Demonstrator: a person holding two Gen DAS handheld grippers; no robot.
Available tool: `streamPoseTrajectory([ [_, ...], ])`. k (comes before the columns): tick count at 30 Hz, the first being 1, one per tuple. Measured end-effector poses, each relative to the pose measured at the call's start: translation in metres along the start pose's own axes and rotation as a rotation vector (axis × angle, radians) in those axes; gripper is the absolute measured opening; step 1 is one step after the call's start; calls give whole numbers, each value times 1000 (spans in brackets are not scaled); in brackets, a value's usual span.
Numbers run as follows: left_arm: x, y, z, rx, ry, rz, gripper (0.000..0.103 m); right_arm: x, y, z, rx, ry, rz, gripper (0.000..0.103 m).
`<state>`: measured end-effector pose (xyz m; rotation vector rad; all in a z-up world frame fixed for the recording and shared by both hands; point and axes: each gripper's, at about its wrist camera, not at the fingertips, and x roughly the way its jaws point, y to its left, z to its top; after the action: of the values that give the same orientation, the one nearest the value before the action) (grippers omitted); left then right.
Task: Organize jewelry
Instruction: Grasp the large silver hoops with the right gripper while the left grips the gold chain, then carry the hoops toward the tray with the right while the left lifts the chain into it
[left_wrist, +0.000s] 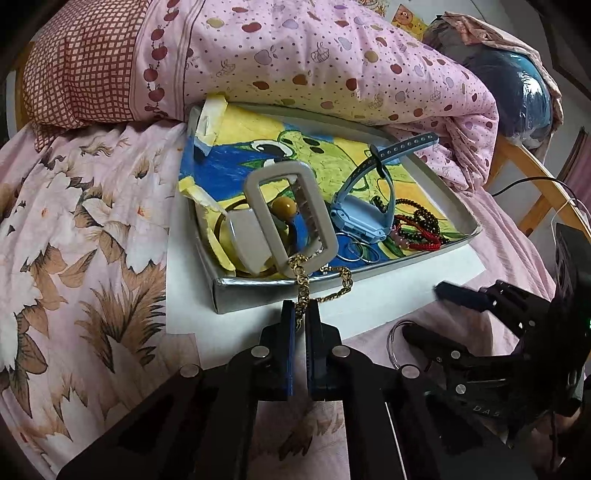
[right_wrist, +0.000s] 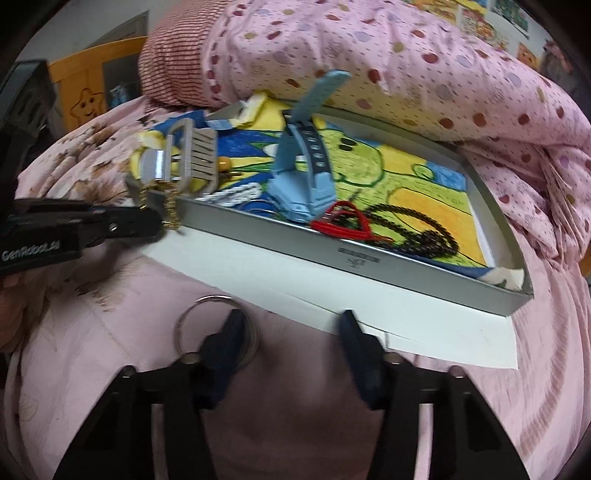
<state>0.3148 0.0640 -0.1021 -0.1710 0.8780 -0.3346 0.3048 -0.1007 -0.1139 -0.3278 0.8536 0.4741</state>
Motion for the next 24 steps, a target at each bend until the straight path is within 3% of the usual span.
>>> streamPoseTrajectory([
  [8, -12, -4, -5, 0, -6, -7, 3, 1, 7, 2, 20, 37, 89, 8],
  [24, -60, -39, -12, 30, -34, -43, 2, -42, -3, 2, 94, -74, 87, 4],
])
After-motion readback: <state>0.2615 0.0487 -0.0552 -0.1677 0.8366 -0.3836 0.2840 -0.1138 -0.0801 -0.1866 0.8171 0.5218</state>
